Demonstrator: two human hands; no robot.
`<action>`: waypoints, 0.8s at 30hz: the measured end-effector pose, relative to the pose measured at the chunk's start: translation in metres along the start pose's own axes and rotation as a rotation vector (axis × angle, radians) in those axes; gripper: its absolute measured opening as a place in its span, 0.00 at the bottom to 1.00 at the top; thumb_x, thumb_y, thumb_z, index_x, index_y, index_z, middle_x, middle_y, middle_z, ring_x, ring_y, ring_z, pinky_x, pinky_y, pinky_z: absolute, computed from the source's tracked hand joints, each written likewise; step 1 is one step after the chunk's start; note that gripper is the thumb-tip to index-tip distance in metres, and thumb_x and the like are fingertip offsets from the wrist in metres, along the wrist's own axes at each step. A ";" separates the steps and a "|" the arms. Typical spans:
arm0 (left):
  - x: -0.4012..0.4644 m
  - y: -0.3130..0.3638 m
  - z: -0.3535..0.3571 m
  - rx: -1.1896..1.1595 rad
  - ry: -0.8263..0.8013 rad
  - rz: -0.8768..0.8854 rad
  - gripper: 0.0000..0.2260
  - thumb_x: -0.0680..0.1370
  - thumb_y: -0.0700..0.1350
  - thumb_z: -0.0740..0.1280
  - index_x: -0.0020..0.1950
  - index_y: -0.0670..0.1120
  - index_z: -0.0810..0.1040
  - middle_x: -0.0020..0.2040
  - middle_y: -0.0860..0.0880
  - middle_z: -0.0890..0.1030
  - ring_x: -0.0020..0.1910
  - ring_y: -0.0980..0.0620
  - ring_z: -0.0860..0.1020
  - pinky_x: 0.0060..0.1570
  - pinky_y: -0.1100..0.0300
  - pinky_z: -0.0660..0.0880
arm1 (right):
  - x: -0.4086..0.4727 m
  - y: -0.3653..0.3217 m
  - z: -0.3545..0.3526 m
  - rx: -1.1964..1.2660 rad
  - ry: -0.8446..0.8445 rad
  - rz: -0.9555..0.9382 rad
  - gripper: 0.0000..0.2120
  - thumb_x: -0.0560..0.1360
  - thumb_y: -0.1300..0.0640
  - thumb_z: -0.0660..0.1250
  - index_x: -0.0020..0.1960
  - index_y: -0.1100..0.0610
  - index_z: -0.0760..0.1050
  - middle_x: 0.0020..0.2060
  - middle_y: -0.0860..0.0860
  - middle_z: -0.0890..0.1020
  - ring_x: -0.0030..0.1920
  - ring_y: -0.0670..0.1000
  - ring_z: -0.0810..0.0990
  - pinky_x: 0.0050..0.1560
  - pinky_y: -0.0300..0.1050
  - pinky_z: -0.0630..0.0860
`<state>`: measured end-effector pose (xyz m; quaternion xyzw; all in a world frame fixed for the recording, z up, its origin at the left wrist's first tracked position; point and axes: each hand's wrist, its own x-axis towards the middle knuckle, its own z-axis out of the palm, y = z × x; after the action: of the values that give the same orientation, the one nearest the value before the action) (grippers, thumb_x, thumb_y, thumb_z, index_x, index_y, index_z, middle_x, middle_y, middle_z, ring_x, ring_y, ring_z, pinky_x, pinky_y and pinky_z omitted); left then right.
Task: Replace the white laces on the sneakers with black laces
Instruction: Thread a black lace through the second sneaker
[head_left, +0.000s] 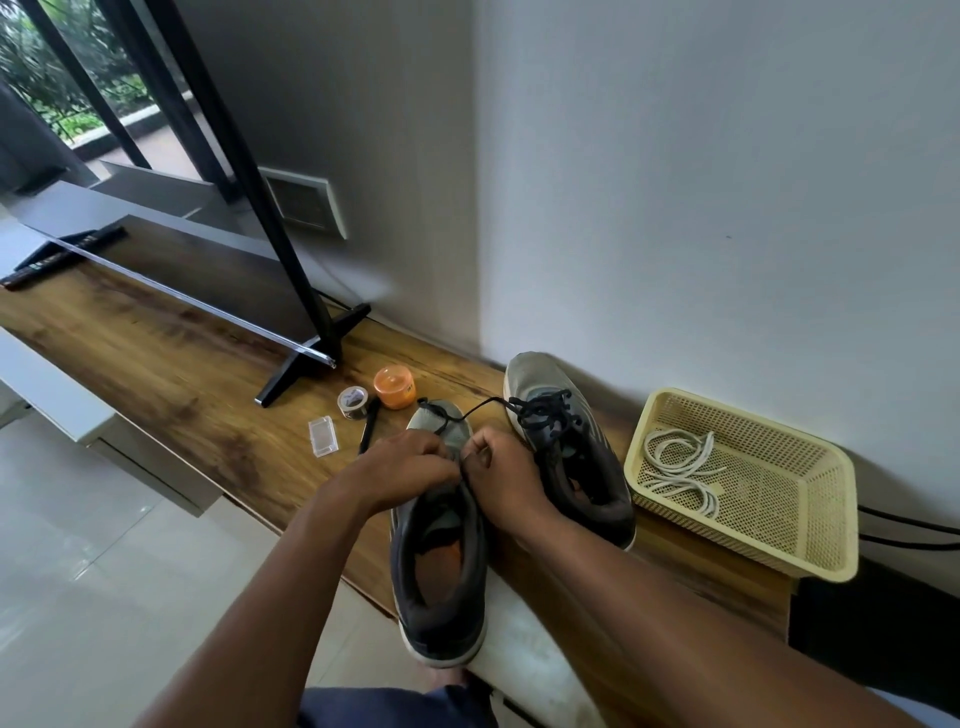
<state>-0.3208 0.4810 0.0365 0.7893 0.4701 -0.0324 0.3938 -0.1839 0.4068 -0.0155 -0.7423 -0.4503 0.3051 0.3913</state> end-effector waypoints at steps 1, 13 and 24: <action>-0.001 0.000 -0.002 -0.006 -0.019 0.002 0.16 0.64 0.58 0.67 0.46 0.52 0.84 0.50 0.48 0.82 0.52 0.49 0.79 0.55 0.46 0.77 | 0.000 -0.001 0.000 -0.018 -0.015 -0.012 0.09 0.80 0.59 0.63 0.43 0.60 0.78 0.41 0.53 0.81 0.42 0.51 0.77 0.43 0.50 0.74; -0.012 -0.007 -0.013 -0.178 -0.066 0.132 0.33 0.65 0.61 0.73 0.69 0.56 0.71 0.62 0.47 0.76 0.60 0.49 0.75 0.57 0.52 0.75 | -0.005 -0.007 -0.003 -0.054 0.018 -0.087 0.09 0.83 0.59 0.60 0.44 0.59 0.70 0.41 0.60 0.77 0.46 0.63 0.77 0.48 0.60 0.74; -0.002 -0.007 -0.006 0.126 -0.166 0.094 0.45 0.59 0.74 0.67 0.77 0.66 0.68 0.72 0.55 0.64 0.73 0.47 0.62 0.72 0.45 0.67 | -0.014 -0.014 -0.014 -0.307 0.186 -0.288 0.05 0.82 0.59 0.59 0.50 0.61 0.67 0.44 0.56 0.75 0.41 0.57 0.76 0.38 0.50 0.67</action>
<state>-0.3294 0.4850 0.0377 0.8282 0.3952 -0.1085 0.3823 -0.1845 0.3942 0.0048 -0.7460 -0.5548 0.1043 0.3532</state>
